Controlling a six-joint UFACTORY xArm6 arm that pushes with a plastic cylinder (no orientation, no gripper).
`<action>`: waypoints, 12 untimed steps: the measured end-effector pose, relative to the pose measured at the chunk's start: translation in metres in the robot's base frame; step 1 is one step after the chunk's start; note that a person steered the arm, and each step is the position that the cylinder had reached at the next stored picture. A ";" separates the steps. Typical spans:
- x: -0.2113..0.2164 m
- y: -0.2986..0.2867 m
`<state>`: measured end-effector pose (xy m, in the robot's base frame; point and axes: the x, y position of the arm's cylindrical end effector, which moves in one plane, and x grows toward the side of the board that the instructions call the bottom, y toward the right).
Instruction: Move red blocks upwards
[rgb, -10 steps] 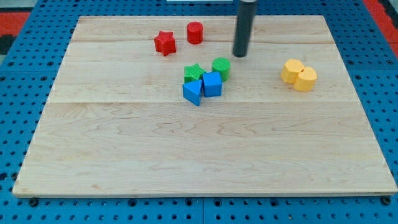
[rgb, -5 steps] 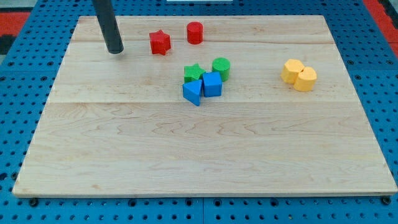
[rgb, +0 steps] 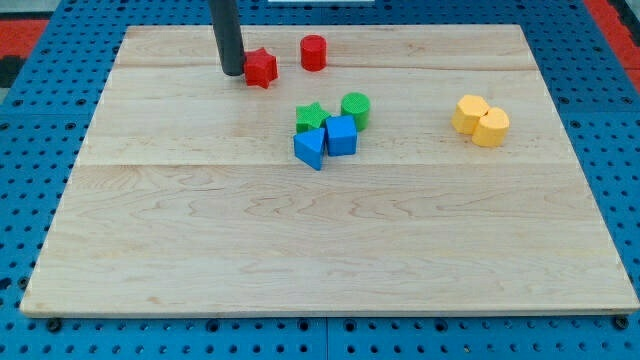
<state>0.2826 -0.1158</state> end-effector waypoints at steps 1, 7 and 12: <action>0.000 0.003; 0.033 0.075; 0.024 0.121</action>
